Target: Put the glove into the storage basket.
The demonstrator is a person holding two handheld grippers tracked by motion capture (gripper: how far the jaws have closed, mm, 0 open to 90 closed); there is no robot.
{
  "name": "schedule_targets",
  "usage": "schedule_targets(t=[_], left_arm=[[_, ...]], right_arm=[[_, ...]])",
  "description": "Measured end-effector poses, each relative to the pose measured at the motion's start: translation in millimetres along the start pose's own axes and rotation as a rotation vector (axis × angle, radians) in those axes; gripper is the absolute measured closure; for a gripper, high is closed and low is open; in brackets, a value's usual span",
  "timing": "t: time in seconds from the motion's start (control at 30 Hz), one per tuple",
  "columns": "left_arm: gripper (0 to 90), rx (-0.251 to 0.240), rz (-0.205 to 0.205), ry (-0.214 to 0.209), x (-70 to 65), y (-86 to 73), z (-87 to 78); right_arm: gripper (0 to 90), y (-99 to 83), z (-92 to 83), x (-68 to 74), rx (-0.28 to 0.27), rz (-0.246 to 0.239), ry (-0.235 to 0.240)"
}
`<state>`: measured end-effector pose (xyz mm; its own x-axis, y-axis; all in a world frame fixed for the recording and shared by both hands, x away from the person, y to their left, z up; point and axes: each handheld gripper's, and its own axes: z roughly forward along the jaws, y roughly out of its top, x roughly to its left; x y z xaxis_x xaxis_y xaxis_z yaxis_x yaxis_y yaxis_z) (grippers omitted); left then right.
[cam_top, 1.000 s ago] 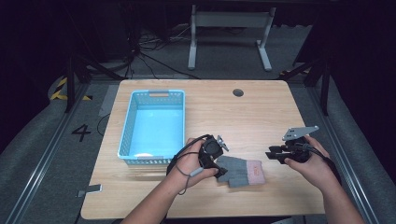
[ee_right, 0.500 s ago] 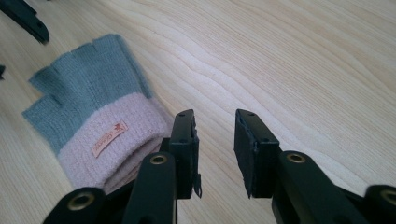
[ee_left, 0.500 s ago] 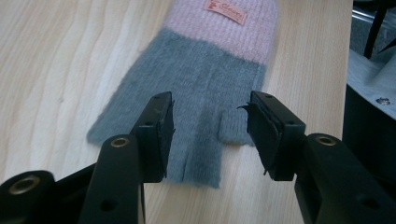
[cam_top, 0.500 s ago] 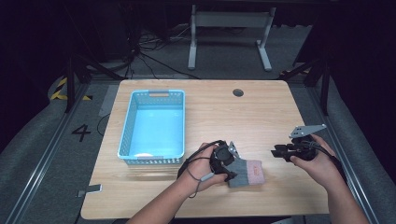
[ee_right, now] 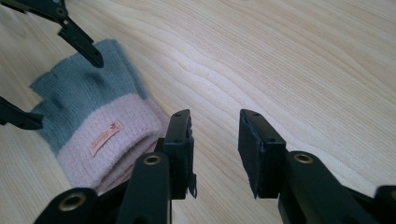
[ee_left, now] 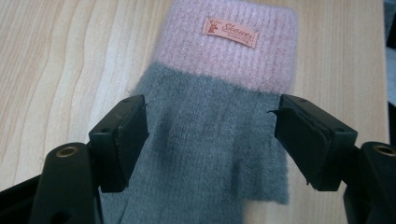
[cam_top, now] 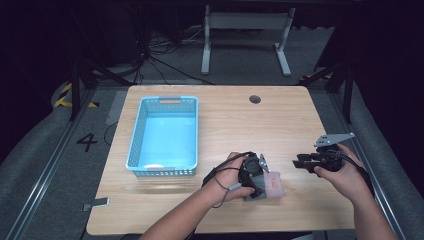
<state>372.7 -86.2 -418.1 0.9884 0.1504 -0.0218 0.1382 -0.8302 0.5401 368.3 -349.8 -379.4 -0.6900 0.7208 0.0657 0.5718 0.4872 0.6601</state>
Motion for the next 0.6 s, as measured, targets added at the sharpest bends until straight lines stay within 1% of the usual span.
schedule_targets(t=[0.1,0.13,0.17,0.2,0.23,0.33,0.43,0.47,0.53,0.57,0.6], left_arm=[[24.7,0.002,-0.002,-0.008,2.2,0.1,4.8],[24.4,0.004,0.002,-0.003,3.9,-0.3,7.2],[24.1,0.011,-0.005,-0.002,4.3,-1.1,9.3],[23.4,0.022,0.004,0.004,5.6,-1.5,11.1],[22.8,0.023,0.002,0.007,6.0,-2.2,13.1],[21.5,0.034,0.002,-0.002,6.7,-3.4,16.8],[20.9,0.042,-0.001,0.002,5.9,-3.2,19.0],[20.8,0.046,0.006,0.007,6.5,-2.8,20.4],[19.8,0.054,-0.003,0.002,6.8,-2.5,22.4],[19.4,0.049,-0.004,0.004,7.4,-2.3,23.0],[19.2,0.049,-0.017,0.002,7.1,-2.2,23.6]], right_arm=[[65.1,-0.2,0.5,-0.3,-0.001,0.002,0.000],[65.0,-0.2,0.8,-0.4,0.000,0.002,0.001],[65.0,-0.2,1.6,-0.2,0.001,0.002,0.002],[64.9,-0.3,2.3,0.0,0.000,0.000,0.001],[64.8,-0.3,2.6,0.3,0.002,0.000,0.006],[64.5,0.1,3.5,1.1,0.003,-0.002,0.009],[64.0,0.2,3.6,1.2,0.000,-0.006,0.007],[64.0,0.2,3.4,1.1,0.000,-0.007,0.007],[64.0,0.0,3.1,0.9,0.000,-0.004,0.007],[64.0,0.0,3.1,0.8,0.001,-0.004,0.008],[64.0,-0.1,3.2,0.9,0.000,-0.004,0.008]])
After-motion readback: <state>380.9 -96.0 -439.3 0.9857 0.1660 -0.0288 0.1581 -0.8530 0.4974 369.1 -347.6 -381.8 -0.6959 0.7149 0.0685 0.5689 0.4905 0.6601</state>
